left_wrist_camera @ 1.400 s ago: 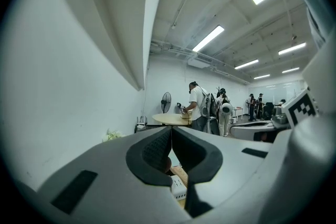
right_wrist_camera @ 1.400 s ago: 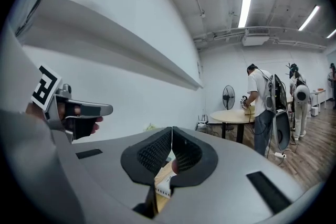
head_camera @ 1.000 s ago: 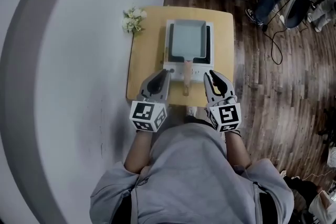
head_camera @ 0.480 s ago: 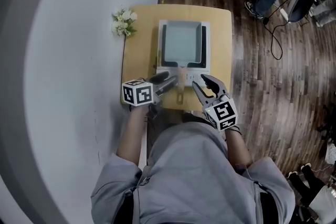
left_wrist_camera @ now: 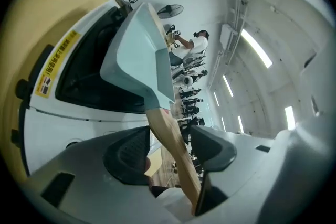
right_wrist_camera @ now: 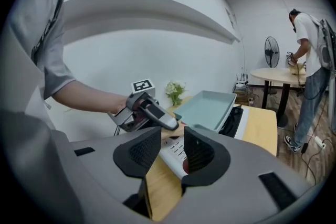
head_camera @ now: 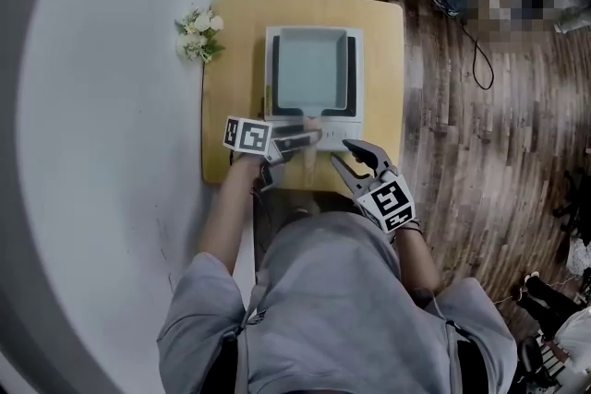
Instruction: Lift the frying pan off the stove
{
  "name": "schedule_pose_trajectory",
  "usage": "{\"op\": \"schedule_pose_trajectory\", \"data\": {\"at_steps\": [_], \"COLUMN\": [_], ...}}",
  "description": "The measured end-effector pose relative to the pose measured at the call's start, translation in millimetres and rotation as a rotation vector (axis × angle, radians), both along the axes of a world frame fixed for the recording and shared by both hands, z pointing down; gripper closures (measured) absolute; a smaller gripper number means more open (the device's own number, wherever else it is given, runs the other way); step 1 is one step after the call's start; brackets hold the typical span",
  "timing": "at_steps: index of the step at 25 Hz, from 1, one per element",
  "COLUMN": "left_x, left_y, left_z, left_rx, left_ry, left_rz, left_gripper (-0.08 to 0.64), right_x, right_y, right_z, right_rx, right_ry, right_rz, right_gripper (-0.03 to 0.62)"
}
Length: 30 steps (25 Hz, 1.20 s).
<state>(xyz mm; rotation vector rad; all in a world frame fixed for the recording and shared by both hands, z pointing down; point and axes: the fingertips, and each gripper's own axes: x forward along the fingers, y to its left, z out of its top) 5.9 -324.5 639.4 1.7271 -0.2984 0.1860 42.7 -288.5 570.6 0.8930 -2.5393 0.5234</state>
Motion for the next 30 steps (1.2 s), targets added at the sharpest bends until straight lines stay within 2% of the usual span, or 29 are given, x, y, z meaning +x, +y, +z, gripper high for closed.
{"op": "schedule_pose_trajectory", "data": {"at_steps": [5,8,11,14,17,21,28,29,30], "left_x": [10,16,16,15,16,17,16,16,16], "left_y": [-3,-2,-3,-4,-5,-4,-6,-7,-7], "left_z": [5,4,5,4,4,2,4,4,4], "left_rx": [-0.098,-0.182,-0.188,-0.202,-0.205,-0.241,-0.210,-0.206,-0.203], "left_ry": [0.128,0.188,0.204,0.229,0.242,0.253,0.259,0.263,0.266], "left_rz": [0.031,0.046,0.075,0.072,0.074,0.057,0.041,0.037,0.033], "left_gripper": [0.333,0.391,0.403,0.411,0.413,0.414,0.416,0.416,0.416], "right_x": [-12,-22,-32,-39,-42,-46,-80,-84,-86], "right_y": [18,37,54,59,61,49,48,47,46], "right_z": [30,48,59,60,51,52,54,54,55], "right_rx": [-0.096,-0.259,-0.493,-0.716,-0.862,-0.920,-0.979,-0.989,-0.997], "right_ry": [0.037,-0.013,-0.158,-0.359,-0.544,-0.638,-0.683,-0.700,-0.718], "right_rz": [-0.103,-0.188,-0.228,-0.218,-0.233,-0.184,-0.177,-0.157,-0.134], "right_gripper": [0.447,0.430,0.419,0.410,0.387,0.387,0.387,0.404,0.478]}}
